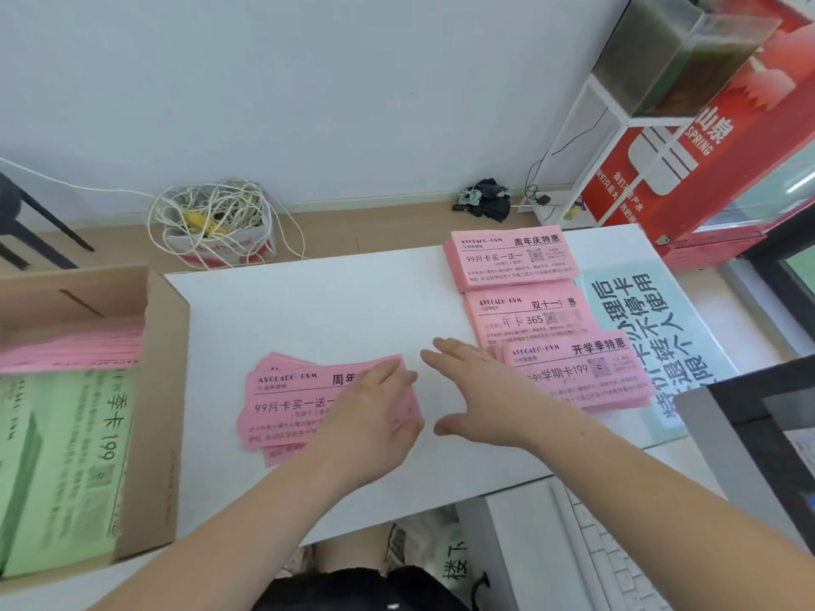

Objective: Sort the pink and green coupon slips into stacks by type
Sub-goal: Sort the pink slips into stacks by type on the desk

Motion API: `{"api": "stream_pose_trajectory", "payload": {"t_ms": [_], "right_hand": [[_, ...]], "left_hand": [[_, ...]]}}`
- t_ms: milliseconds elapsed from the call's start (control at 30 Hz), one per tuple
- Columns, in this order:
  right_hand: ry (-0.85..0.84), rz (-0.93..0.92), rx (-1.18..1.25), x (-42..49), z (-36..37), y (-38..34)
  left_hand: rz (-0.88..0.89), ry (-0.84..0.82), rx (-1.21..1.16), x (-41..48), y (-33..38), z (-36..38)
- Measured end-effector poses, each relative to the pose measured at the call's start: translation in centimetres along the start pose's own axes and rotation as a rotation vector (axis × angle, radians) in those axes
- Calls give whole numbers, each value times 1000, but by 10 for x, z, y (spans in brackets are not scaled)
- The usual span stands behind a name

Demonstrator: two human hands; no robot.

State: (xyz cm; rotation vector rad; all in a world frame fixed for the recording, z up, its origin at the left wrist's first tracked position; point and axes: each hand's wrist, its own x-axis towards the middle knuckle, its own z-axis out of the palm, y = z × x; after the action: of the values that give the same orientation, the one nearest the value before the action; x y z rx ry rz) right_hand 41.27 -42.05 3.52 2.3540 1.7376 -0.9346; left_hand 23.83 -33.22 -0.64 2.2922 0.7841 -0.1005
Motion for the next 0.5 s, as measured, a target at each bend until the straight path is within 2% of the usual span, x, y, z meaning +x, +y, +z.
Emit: {"api": "stream_pose_trajectory", "payload": {"t_ms": [100,167,233,300,400,500], "right_hand": [[35,85,236,8,20,-25],[27,141,218,16,36,-41],[31,164,196,22,55,-52],[45,188,170,24,72,-60],[60,216,143,26,80,-63],[61,259,212,26,71,-59]], "left_hand": [[-249,112,-68,-15,-35,-13],[-458,211,-88,-28,-70,-23],[-595,270,-121,-40,-94,-34],[-665,276,-193,-48,-105,-38],[-674,351,-426,-54,-106,-37],[-688,352,-627,-59,-101,-38]]}}
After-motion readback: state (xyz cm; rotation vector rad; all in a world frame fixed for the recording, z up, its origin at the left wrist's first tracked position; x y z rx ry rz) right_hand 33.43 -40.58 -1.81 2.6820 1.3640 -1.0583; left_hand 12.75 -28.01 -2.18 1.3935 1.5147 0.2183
